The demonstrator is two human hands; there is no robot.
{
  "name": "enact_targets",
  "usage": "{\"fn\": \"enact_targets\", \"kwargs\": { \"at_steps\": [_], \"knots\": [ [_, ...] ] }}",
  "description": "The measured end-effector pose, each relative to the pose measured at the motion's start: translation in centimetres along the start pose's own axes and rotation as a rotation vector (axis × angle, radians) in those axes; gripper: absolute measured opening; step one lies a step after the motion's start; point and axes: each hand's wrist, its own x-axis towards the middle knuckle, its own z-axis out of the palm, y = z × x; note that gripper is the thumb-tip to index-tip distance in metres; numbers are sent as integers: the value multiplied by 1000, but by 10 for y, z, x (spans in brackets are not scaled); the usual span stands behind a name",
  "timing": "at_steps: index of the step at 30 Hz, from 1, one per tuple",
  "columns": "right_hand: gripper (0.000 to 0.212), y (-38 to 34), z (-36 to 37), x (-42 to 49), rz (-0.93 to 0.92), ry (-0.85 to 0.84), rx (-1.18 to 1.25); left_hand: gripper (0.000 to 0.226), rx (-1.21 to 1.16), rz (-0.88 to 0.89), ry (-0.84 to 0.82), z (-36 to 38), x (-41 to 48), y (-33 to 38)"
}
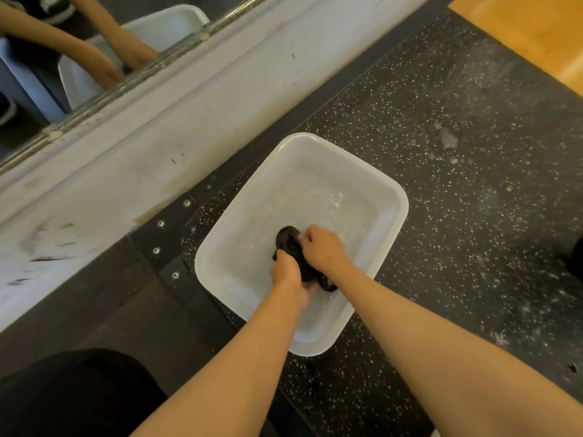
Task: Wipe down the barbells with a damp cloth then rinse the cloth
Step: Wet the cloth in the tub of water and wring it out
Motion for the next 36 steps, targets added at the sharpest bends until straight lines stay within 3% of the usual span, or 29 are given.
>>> {"fn": "enact_targets", "kwargs": {
  "at_steps": [3,5,7,10,11,15,17,19,21,24,26,29,31,34,36],
  "knots": [
    [13,-7,-14,-21,37,-248,603,49,-77,-51,-176,5,-11,8],
    [11,0,-33,-30,-18,-348,832,46,-31,-24,-275,5,-16,18],
    [18,8,-51,-36,-129,-282,785,28,50,62,-313,9,-22,29],
    [41,8,-65,-50,-272,82,603,25,150,207,-256,20,-35,42],
    [53,9,-68,-54,-325,135,527,25,162,224,-247,22,-43,46],
    [96,15,-73,-63,-520,-33,201,22,187,161,-302,26,-67,62],
    [106,10,-78,-61,-539,-117,175,29,226,109,-383,27,-81,66],
    [109,3,-81,-59,-565,-87,92,44,334,118,-453,31,-93,67],
    [94,-1,-82,-55,-547,-59,3,53,522,198,-495,34,-100,66],
    [57,-6,-86,-50,-525,-19,-291,33,1013,303,-581,32,-100,73],
    [43,-12,-91,-51,-492,0,-547,33,1363,360,-649,29,-93,80],
    [18,-18,-97,-54,-423,-48,-767,27,1814,580,-566,27,-80,80],
    [15,-16,-97,-51,-328,-166,-702,30,2043,786,-455,26,-73,74],
    [22,-5,-97,-44,-183,-372,-256,17,2121,1074,-371,26,-70,65],
    [3,5,-96,-45,-202,-277,-18,14,2097,1238,-304,29,-69,66]
  ]
}}
